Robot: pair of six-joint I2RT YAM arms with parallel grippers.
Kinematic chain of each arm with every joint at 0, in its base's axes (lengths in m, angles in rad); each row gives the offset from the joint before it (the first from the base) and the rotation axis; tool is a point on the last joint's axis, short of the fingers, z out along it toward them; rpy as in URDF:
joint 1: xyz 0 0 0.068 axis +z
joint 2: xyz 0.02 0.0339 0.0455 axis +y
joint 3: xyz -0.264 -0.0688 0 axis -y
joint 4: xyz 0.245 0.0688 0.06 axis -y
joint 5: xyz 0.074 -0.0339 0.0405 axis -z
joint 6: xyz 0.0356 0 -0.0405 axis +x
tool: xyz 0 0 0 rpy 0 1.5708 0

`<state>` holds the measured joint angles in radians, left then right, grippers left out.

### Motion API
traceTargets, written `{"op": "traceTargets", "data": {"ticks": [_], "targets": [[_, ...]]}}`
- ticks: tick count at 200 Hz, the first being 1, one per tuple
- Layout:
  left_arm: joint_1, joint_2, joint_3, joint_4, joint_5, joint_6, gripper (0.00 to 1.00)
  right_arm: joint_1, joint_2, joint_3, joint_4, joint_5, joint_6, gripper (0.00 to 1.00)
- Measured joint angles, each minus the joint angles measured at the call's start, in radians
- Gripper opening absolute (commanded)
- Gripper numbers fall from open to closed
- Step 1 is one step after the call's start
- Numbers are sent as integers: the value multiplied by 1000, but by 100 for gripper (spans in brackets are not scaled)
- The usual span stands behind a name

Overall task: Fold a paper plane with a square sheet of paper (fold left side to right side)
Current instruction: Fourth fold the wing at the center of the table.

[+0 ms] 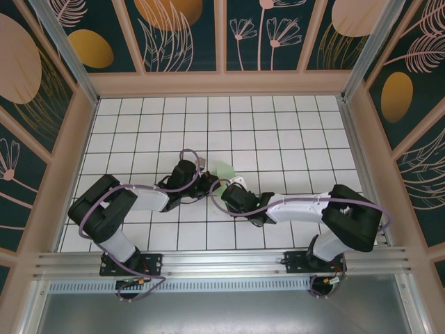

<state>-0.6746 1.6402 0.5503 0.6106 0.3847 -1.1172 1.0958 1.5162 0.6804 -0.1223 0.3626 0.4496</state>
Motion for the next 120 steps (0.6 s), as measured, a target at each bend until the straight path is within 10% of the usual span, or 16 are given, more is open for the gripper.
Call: {"op": "traceTargets", "data": {"ticks": [120], "targets": [[0, -5, 0, -1, -1, 0, 7, -17, 19, 5, 15, 10, -8, 34]]}}
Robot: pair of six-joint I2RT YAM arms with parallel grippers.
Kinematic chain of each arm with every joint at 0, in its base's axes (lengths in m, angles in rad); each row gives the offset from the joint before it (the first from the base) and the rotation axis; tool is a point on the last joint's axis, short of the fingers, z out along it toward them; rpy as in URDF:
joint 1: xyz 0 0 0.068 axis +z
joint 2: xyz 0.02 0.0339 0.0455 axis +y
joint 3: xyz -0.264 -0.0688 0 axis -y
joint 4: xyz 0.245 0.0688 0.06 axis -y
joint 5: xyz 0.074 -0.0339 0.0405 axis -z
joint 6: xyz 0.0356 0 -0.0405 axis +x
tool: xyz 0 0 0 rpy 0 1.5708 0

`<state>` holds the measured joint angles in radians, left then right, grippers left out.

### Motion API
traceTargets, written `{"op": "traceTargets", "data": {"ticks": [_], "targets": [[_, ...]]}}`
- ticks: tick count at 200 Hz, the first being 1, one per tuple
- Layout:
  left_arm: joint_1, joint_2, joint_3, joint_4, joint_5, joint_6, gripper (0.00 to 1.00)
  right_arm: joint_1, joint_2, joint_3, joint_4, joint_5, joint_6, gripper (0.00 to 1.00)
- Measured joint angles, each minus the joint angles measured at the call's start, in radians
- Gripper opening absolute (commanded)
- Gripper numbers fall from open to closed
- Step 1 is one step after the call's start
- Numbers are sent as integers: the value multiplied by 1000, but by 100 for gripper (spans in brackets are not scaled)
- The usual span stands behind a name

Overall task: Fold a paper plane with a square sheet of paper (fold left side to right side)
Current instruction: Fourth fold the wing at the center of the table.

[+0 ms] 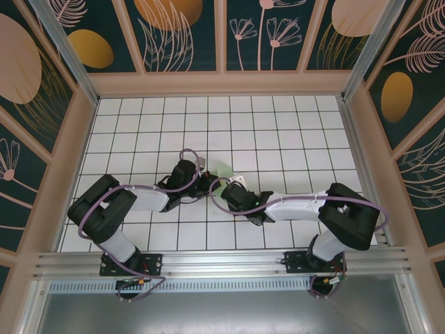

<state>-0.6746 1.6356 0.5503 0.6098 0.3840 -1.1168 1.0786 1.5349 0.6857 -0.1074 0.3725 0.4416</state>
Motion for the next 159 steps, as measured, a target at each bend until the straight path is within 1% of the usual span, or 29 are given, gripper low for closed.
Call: {"op": "traceTargets", "data": {"ticks": [23, 42, 77, 96, 131, 159], "targets": [[0, -2, 0, 0, -1, 0, 10, -7, 0, 0, 5, -3, -6, 32], [0, -10, 0, -5, -3, 4, 17, -12, 0, 0, 9, -7, -13, 31], [0, -45, 1, -49, -8, 18, 22, -19, 0, 0, 17, -20, -18, 28], [0, -71, 11, -87, -22, 35, 27, -24, 4, 0, 24, -34, -20, 26], [10, -145, 29, -169, -43, 68, 42, -35, 6, -2, 34, -64, -25, 25], [42, -231, 32, -239, -62, 96, 52, -39, 6, -3, 50, -87, -26, 25]]}}
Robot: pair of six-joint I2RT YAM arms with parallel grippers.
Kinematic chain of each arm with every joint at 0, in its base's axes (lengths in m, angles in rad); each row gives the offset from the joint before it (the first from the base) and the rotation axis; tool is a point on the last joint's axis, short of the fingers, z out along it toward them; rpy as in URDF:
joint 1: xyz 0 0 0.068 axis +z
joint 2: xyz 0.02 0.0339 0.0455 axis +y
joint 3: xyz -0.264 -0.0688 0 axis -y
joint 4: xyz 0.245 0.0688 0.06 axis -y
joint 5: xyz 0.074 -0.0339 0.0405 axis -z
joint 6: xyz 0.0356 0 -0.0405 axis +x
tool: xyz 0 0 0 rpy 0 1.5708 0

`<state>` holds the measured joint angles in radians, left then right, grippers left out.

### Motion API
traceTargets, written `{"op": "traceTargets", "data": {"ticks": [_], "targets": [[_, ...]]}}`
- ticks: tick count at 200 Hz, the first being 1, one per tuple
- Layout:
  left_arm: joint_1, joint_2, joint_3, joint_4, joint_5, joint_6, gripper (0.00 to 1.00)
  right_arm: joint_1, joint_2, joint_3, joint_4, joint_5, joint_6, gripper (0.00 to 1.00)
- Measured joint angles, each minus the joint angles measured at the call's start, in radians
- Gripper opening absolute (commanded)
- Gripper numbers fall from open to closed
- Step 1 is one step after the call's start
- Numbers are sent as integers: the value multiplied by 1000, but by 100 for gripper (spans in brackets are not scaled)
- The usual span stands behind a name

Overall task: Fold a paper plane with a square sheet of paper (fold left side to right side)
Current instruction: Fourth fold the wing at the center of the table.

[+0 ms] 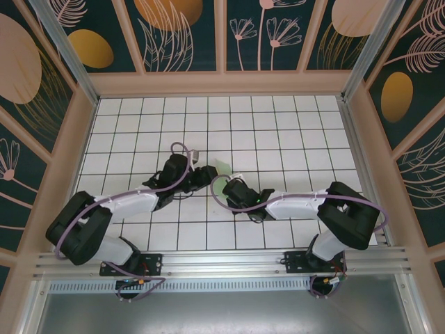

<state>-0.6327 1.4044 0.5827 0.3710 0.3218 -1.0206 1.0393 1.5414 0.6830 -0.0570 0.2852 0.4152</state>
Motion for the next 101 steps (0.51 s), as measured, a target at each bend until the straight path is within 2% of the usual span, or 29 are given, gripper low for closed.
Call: {"op": "traceTargets", "data": {"ticks": [24, 52, 75, 101], "targets": [[29, -75, 0, -58, -22, 26, 57, -2, 1, -3, 7, -19, -8, 24], [48, -116, -1, -94, -44, 40, 56, -13, 1, -5, 13, -51, -15, 24], [50, -110, -23, -73, -31, 39, 50, -29, 1, -5, 23, -85, -18, 24], [49, -36, -60, 6, 27, 15, 40, -54, 1, -5, 35, -138, -19, 23]]}}
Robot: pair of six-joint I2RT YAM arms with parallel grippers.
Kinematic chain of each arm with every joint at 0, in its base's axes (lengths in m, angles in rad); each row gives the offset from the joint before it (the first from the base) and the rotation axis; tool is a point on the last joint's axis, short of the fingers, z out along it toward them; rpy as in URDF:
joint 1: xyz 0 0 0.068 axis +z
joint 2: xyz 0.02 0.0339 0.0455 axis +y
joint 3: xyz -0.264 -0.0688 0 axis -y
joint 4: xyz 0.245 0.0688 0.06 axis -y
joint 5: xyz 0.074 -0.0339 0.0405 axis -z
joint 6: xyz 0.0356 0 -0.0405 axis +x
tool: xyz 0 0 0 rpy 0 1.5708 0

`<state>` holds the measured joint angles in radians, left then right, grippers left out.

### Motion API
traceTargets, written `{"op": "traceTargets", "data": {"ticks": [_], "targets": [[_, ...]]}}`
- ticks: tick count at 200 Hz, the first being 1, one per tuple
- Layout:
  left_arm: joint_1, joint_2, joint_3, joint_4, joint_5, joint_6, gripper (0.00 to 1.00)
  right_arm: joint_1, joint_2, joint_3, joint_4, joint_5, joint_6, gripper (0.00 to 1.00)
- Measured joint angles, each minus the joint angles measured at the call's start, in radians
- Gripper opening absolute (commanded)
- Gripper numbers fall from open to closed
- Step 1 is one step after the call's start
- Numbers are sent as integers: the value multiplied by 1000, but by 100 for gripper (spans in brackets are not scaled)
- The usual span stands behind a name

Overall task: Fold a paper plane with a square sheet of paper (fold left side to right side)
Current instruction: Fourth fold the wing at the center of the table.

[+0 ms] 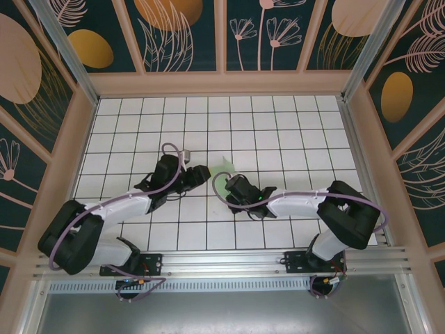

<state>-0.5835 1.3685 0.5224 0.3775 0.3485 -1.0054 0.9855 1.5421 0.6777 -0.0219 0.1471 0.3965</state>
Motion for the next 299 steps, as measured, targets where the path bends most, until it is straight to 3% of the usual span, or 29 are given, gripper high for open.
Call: {"op": "traceTargets", "data": {"ticks": [84, 164, 299], "targets": [[-40, 224, -14, 257, 114, -89, 35, -60, -19, -6, 16, -82, -26, 23], [-82, 375, 63, 352, 127, -130, 33, -127, -30, -48, 56, -182, -36, 22], [-85, 406, 64, 369, 126, -141, 34, -212, -30, -92, 142, -364, -36, 21]]}}
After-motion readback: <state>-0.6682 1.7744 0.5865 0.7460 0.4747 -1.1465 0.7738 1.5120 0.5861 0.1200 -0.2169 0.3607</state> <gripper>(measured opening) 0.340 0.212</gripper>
